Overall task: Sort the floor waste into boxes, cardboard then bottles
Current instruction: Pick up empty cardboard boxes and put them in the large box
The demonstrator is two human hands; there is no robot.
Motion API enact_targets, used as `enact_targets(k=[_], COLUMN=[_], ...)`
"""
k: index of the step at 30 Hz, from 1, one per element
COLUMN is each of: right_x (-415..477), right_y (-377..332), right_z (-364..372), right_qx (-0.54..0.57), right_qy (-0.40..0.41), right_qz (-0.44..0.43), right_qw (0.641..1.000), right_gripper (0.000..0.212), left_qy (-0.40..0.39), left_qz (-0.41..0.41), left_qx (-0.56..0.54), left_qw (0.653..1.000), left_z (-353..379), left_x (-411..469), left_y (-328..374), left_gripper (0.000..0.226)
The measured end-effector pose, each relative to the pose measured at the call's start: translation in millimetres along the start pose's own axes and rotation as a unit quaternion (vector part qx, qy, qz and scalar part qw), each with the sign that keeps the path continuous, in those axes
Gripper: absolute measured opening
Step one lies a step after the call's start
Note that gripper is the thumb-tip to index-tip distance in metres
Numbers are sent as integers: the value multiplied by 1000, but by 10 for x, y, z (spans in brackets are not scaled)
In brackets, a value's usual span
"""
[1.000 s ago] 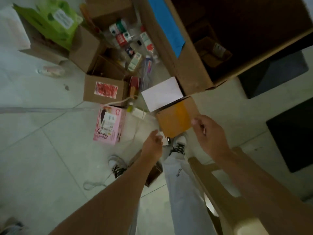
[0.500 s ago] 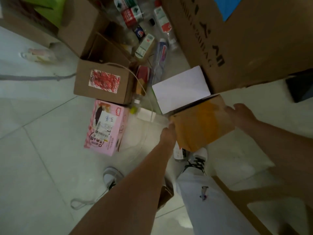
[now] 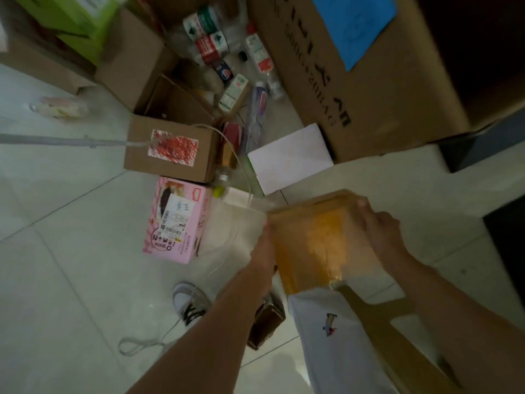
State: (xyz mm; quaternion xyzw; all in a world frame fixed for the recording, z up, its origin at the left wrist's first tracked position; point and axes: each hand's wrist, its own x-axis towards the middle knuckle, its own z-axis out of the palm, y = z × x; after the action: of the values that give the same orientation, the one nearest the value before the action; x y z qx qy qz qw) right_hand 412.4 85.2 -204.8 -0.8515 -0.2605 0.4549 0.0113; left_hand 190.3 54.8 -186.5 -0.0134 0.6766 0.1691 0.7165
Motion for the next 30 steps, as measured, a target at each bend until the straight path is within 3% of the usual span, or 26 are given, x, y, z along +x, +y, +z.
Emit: enact_targets(k=[2, 5, 8, 10, 12, 14, 16, 19, 21, 24, 27, 30], right_x=[-511, -1301, -2009, -2415, -2682, -2833, -2914, -2974, -2943, -2805, -2587, -2344], right_y=[-113, -476, -824, -978, -1095, -1219, -1318, -1530, -1652, -1771, -1781, -1717], right_z=[-119, -332, -539, -687, -842, -1027, -1254, -1600, -1769, -1967, -2239, -2527], right_qx=[90, 158, 177, 170, 154, 156, 231, 371, 391, 355, 348, 312], right_qy=[28, 15, 4, -30, -31, -11, -3, -4, 6, 51, 33, -28], right_qz=[23, 3, -50, -96, -162, -213, -267, -267, -264, -256, -263, -303], right_qw=[995, 987, 983, 980, 974, 964, 936, 890, 882, 898, 899, 900], right_gripper=[96, 97, 45, 64, 87, 88, 73, 34, 47, 57, 87, 113], left_qy=[1, 16, 0, -20, -37, -57, -74, -77, -110, -146, -142, -126], left_qz=[-3, 20, 111, 164, 211, 228, 241, 263, 232, 274, 356, 403], left_qx=[21, 34, 64, 103, 141, 123, 84, 6, -22, 60, 79, 60], left_qw=[1000, 999, 992, 981, 966, 964, 964, 962, 966, 949, 920, 904], left_z=[-134, -402, -651, -782, -876, -910, -881, -733, -548, -197, 87, 319], left_x=[-396, -976, -1486, -1715, -1912, -2087, -2244, -2469, -2596, -2666, -2639, -2618], left_y=[57, 274, 627, 860, 1096, 1306, 1473, 1693, 1847, 2026, 2120, 2257], left_gripper=[59, 67, 55, 46, 53, 69, 84, 45, 51, 74, 57, 61])
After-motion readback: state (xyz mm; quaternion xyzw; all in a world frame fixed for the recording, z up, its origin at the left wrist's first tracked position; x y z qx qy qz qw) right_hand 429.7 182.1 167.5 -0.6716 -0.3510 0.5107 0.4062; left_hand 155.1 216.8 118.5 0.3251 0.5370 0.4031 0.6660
